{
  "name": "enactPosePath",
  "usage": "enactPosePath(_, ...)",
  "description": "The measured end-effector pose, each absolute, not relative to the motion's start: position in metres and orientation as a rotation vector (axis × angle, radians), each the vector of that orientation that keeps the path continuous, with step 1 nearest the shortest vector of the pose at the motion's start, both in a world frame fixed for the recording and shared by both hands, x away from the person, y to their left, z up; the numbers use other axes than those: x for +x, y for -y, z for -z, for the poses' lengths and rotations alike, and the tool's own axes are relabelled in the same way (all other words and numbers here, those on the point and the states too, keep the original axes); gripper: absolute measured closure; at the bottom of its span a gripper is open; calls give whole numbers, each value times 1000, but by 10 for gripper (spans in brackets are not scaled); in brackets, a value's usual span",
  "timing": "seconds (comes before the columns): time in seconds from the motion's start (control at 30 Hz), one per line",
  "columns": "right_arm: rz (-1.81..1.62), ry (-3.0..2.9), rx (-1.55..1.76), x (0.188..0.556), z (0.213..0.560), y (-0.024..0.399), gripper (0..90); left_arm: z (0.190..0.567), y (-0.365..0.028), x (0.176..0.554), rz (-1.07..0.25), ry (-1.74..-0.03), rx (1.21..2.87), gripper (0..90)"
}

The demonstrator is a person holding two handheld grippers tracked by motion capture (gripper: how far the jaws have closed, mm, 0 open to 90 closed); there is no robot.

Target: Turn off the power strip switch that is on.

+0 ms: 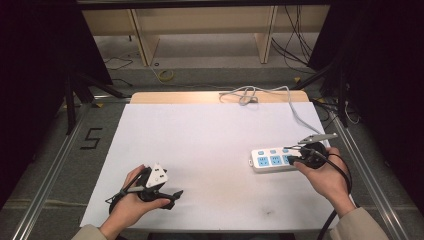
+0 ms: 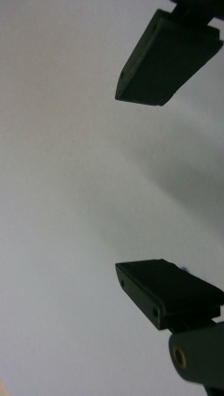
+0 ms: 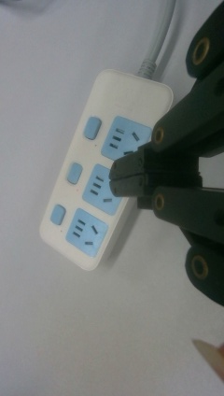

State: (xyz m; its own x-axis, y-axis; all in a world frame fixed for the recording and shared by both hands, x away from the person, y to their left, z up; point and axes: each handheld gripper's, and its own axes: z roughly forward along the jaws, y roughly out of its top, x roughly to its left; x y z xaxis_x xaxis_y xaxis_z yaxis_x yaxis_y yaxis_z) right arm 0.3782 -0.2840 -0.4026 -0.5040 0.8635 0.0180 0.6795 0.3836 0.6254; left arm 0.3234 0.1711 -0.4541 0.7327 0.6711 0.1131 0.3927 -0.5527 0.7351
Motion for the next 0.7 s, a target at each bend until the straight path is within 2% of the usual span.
enactPosePath(0.7, -759, -2368, 1404, 393, 397, 281, 900, 454, -172, 322, -507, -790, 2222, 143)
